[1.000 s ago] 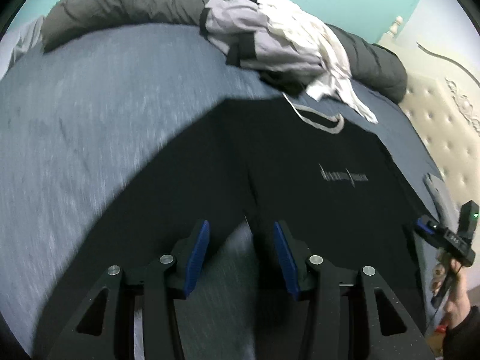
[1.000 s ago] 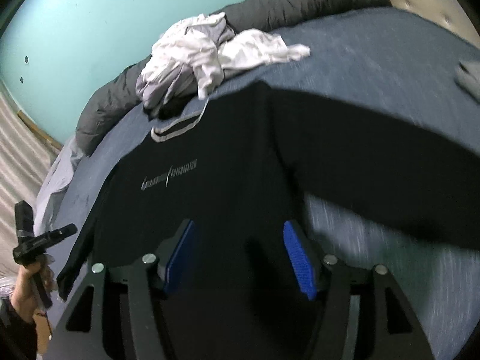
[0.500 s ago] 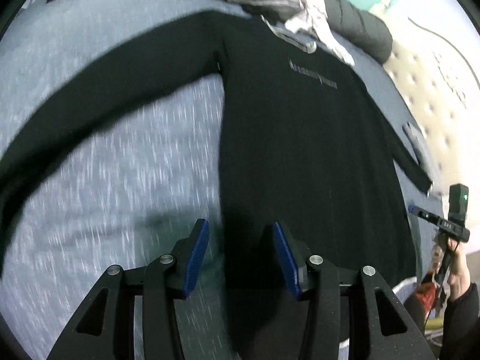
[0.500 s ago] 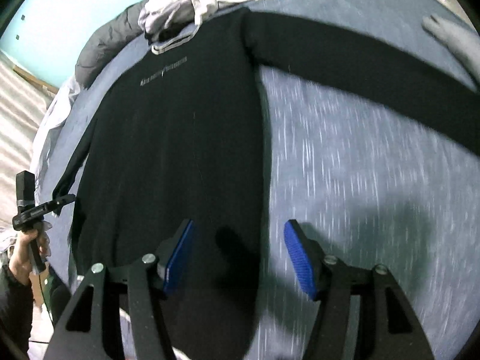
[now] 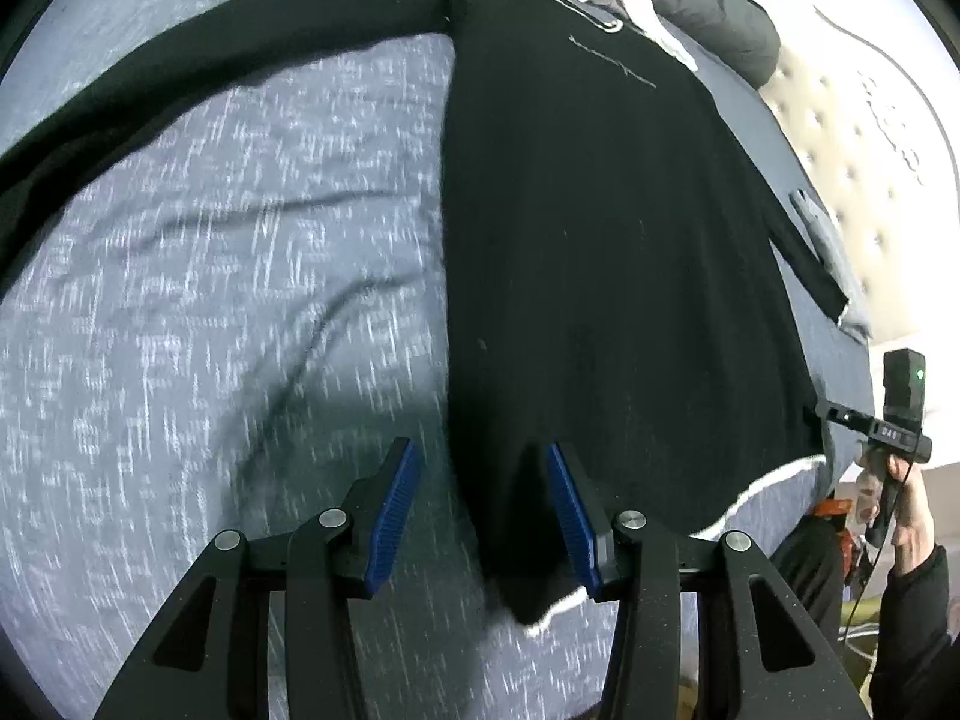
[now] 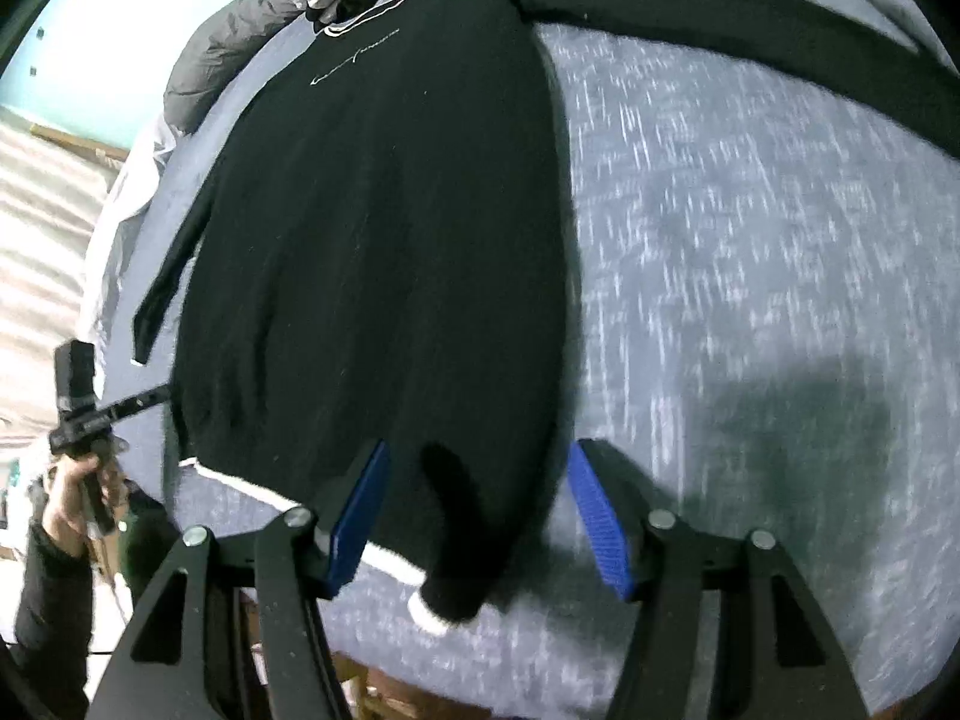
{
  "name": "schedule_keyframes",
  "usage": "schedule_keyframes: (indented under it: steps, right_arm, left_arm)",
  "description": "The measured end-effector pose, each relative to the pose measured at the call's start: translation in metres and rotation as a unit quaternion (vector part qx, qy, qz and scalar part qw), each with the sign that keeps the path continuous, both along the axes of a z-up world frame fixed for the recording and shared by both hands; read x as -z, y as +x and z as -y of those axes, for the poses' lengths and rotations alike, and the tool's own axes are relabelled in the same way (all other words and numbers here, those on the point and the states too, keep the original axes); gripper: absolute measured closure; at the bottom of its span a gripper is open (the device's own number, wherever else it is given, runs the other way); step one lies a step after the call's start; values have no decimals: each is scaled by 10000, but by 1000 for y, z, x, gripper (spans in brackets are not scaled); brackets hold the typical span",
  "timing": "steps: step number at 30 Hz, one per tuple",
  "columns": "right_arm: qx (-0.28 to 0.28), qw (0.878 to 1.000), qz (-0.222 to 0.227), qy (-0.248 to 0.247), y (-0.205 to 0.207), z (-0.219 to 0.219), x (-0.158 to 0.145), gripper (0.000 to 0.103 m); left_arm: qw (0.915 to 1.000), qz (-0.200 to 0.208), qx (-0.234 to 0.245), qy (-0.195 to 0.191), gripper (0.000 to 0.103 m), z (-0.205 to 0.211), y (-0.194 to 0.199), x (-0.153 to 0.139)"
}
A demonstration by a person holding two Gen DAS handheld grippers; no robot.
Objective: Fold clothes
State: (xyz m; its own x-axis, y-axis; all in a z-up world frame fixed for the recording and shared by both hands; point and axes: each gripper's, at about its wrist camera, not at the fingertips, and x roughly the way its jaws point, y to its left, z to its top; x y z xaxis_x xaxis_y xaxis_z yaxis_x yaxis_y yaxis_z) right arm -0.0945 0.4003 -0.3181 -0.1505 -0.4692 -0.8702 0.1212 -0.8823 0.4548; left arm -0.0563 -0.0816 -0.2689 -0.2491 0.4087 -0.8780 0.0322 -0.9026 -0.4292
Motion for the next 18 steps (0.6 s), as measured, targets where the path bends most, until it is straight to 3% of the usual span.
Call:
schedule_keyframes:
  steps: [6, 8, 9, 13, 15, 18]
  right_arm:
    - [-38, 9999, 152, 22, 14, 3, 2, 40]
    - [-6, 9999, 168, -7, 16, 2, 4, 42]
    - [9, 9998, 175, -17, 18, 2, 5, 47]
    - [25, 9998, 169, -34, 28, -7, 8, 90]
    - [-12, 9999, 111, -57, 30, -8, 5, 96]
    - [-21, 9999, -36, -101, 33, -15, -4, 97]
  left_arm:
    - [9999, 96, 84, 85, 55, -12, 14, 7]
    - [9999, 77, 135, 19, 60, -17, 16, 8]
    - [9998, 76, 162, 40, 65, -19, 17, 9]
    - [9995, 192, 260, 60, 81, -27, 20, 15]
    - [9992, 222, 317, 59, 95, -30, 22, 16]
    - [9993, 114, 363, 45, 97, -33, 25, 8]
